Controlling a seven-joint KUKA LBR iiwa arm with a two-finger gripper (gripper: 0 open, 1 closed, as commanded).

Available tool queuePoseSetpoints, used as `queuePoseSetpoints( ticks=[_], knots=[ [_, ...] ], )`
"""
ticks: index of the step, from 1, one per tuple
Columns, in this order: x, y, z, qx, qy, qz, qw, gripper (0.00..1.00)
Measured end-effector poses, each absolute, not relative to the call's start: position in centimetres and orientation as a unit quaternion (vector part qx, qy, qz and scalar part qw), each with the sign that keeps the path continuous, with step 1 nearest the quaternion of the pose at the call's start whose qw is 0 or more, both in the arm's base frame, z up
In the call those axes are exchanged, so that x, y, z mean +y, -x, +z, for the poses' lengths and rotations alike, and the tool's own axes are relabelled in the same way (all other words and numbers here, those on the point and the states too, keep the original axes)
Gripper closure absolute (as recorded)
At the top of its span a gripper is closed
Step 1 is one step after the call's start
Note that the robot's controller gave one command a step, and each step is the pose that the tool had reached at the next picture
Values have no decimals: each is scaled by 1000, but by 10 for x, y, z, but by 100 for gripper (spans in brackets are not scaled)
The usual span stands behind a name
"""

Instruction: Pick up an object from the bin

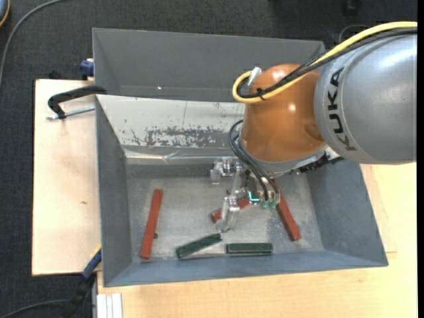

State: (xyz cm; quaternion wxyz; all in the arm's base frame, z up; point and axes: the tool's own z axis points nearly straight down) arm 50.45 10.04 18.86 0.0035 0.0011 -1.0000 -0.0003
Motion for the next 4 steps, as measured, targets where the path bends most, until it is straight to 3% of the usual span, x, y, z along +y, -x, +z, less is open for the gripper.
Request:
queuePoseSetpoints(
  ticks=[1,2,3,4],
  knots=[
    [46,-493,114,-999,-43,1,4,0],
    [32,-533,68,-998,-67,0,-2,0],
    [33,-533,71,-998,-67,-1,-2,100],
    [52,-508,204,-993,-121,-1,-2,100]
  ],
)
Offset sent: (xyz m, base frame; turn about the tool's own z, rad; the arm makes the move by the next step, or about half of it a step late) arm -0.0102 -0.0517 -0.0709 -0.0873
